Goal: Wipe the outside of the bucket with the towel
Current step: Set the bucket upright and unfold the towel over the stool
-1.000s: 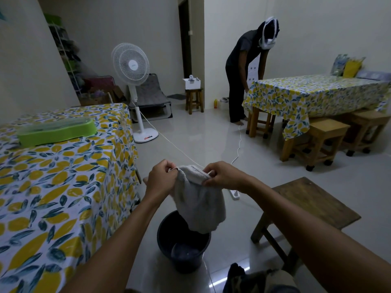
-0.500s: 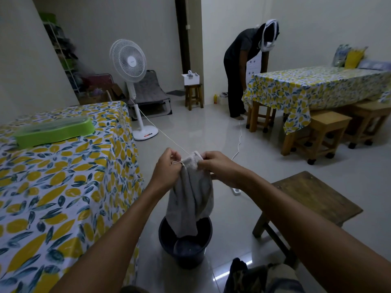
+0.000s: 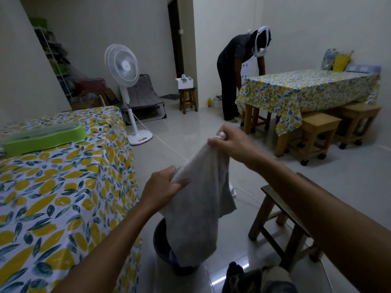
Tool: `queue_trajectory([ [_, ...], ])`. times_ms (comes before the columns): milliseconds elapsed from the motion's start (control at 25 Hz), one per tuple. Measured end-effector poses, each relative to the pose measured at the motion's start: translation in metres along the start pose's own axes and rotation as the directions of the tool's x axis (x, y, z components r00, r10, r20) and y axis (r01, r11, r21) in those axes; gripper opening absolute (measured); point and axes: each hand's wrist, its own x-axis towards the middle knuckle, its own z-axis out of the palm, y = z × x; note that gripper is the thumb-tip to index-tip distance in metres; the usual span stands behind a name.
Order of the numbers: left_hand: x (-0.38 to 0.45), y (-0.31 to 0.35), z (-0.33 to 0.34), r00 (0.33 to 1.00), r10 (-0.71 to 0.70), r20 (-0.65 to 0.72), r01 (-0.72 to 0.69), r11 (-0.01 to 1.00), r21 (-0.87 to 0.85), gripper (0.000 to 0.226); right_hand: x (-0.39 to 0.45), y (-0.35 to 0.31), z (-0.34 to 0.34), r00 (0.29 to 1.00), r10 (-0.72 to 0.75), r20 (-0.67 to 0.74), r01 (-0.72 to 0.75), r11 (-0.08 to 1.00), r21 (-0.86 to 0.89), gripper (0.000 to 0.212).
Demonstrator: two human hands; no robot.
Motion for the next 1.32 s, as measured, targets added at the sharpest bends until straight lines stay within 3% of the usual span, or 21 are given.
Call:
queue_trajectory([
  [120,0.010,-0.008,-0.008,0.997,0.010,0.082,-0.007,0.999,-0.041,0.037,-0.003,0.021,-0.039,0.993,0.050,-0.106,-0.055,0.997,-0.046,0.030],
  [200,0.023,-0.004,-0.010,0.998,0.012,0.061,-0.003,0.991,-0.136,0.026,-0.010,0.036,-0.068,0.976,0.109,-0.191,-0.113,0.994,-0.010,0.031],
  [320,0.052,0.013,-0.003,0.999,0.026,0.023,-0.019,0.967,-0.255,0.007,-0.029,0.057,-0.111,0.960,0.203,-0.191,-0.185,0.977,0.105,0.022],
  [480,0.083,0.052,0.032,0.994,0.071,0.081,-0.047,0.963,-0.267,0.015,-0.059,0.095,-0.147,0.925,0.304,-0.228,-0.290,0.952,0.092,0.020],
  [680,0.104,0.086,0.091,0.983,0.053,0.176,0.002,0.954,-0.300,0.020,-0.101,0.134,-0.183,0.900,0.240,-0.364,-0.340,0.909,-0.241,0.028],
  [800,0.109,0.107,0.129,0.973,0.079,0.218,-0.011,0.954,-0.298,0.020,-0.126,0.160,-0.197,0.887,0.281,-0.367,-0.405,0.856,-0.322,0.022],
  [1120,0.135,0.116,0.220,0.933,-0.008,0.359,0.143,0.925,-0.351,0.025,-0.156,0.225,-0.204,0.845,0.489,-0.216,-0.533,0.804,-0.264,0.015],
  [1320,0.196,0.124,0.308,0.914,-0.078,0.399,0.251,0.880,-0.402,0.034,-0.135,0.301,-0.210,0.781,0.555,-0.285,-0.611,0.773,-0.169,0.014],
])
